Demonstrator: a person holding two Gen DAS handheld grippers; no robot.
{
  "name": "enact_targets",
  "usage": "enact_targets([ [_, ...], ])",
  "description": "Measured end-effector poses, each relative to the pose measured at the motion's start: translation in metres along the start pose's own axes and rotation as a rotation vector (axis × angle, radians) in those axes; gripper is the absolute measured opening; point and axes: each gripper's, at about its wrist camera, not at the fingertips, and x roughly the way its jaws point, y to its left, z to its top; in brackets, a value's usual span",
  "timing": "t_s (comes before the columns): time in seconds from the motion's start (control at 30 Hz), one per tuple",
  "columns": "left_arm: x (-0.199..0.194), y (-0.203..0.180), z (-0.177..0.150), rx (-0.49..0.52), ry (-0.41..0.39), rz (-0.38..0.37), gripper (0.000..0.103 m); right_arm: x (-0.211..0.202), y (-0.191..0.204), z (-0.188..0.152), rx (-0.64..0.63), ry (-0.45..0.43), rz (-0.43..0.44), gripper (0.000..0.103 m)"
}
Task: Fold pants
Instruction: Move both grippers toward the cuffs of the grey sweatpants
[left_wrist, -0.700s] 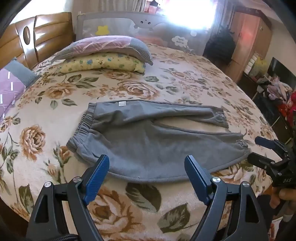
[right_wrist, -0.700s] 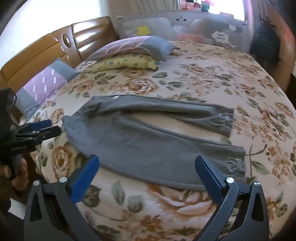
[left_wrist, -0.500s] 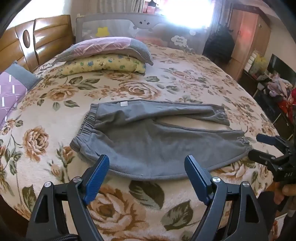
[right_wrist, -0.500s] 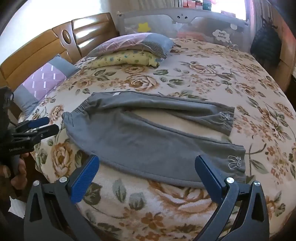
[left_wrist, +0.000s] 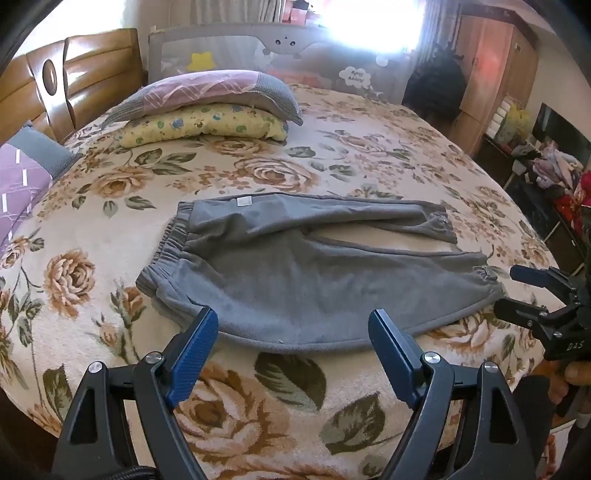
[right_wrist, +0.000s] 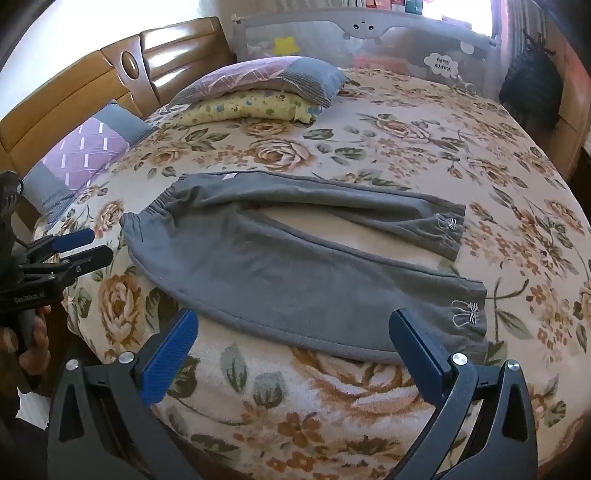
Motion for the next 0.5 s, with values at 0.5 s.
enact_targets([
  [0.5,0.017,-0.006,-0.002,0.021,0.045,-0.004,0.084,0.016,-0.014,-0.004,0.06,0.036,0.015,0.103],
])
